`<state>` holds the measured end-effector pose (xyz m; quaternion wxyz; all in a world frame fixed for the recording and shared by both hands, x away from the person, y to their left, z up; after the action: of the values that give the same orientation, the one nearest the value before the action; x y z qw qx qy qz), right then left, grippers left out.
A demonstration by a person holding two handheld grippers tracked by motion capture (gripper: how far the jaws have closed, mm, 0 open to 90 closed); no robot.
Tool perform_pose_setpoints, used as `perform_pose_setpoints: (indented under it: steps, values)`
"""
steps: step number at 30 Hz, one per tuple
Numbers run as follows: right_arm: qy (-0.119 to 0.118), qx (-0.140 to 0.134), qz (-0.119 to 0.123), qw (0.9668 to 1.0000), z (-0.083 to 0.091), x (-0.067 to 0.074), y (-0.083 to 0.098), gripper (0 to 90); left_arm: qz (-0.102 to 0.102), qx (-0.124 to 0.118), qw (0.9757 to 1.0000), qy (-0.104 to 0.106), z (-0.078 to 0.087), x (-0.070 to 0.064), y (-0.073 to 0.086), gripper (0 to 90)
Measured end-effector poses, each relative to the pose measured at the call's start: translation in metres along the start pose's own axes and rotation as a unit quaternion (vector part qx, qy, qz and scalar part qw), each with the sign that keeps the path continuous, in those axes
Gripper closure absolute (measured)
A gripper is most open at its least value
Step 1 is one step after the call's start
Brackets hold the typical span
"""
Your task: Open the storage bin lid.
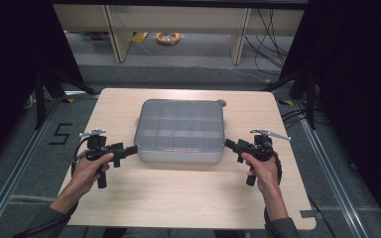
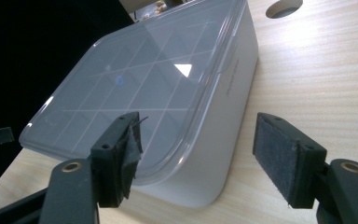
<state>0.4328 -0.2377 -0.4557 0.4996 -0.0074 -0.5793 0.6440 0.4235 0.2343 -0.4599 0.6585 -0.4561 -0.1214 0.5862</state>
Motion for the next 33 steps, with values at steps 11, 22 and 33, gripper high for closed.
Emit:
perform_pose_setpoints:
  steps: [11, 22, 33]
  values:
    - [-0.003, -0.009, -0.014, 0.9999, -0.007, -0.007, -0.011, 34.0, 0.004, 0.004, 1.0, 0.0, -0.012, 0.001, -0.011, 15.2]
    - [-0.006, -0.016, -0.033, 0.9993, -0.019, -0.01, -0.023, 35.3, 0.013, 0.015, 0.9998, 0.003, -0.034, 0.01, -0.029, 15.4]
    - [-0.007, -0.013, -0.018, 0.9997, -0.032, -0.015, -0.026, 38.1, 0.012, 0.017, 0.9998, 0.002, -0.043, 0.012, -0.038, 17.0]
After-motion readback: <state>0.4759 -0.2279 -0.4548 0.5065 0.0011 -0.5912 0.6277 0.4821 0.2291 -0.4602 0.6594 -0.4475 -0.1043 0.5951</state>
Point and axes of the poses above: each handheld gripper's, and its own axes: z roughly backward along the jaws, y roughly out of its underside, x roughly to its left, the point moved 1 cm from there along -z, roughly forward along the jaws, and after that the axes turned 14 degrees about -y, right-handed, at the moved point
